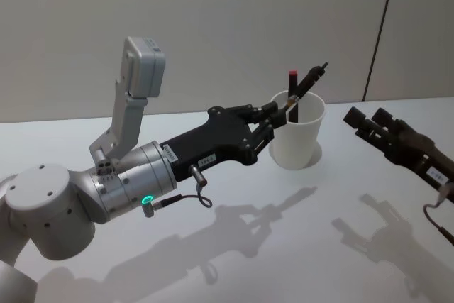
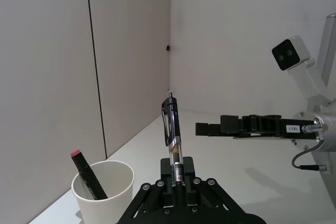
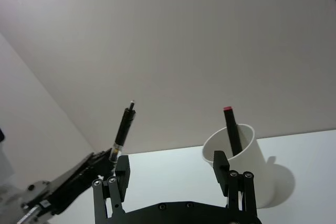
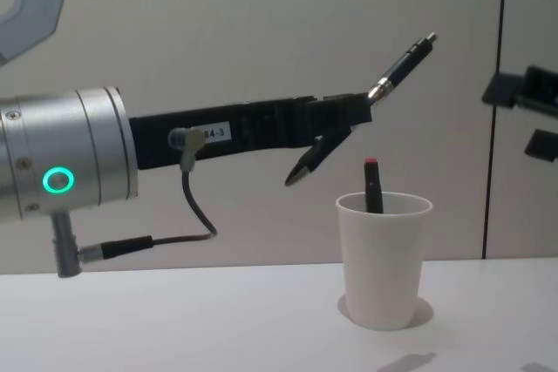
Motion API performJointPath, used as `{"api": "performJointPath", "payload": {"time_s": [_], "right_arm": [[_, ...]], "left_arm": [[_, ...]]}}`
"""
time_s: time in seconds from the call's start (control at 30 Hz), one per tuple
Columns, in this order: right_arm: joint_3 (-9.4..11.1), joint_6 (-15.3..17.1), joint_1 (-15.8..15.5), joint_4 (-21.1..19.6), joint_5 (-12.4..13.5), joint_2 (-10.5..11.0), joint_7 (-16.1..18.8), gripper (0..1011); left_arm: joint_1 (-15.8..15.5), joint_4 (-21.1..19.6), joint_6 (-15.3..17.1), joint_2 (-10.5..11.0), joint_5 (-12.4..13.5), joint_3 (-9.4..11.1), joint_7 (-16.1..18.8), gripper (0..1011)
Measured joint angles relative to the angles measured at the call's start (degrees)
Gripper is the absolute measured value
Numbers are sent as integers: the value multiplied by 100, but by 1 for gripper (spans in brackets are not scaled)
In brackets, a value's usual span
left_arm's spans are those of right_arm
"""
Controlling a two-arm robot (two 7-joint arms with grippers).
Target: Place the pen into the pen holder.
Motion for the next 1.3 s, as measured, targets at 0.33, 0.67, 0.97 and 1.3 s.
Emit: {"api": "performJointPath", "payload": {"time_s": [0.33,0.67,0.97,1.3], "right_arm": [[29,470,76,-32,1092,-17,73,1001],[-127,831,355,157,1709,-234,69,1001],[-337,892,625,408,1687,-465,-27,1001],[-556,706,818,647,1436,-687,-72,1001]], "left_arm": [[0,0,-1,-1,0,0,0,128],[0,0,-1,-1,0,-1,0,128],[0,0,-1,-1,0,-1,1,128],[0,0,-1,-1,0,0,1,127]]}}
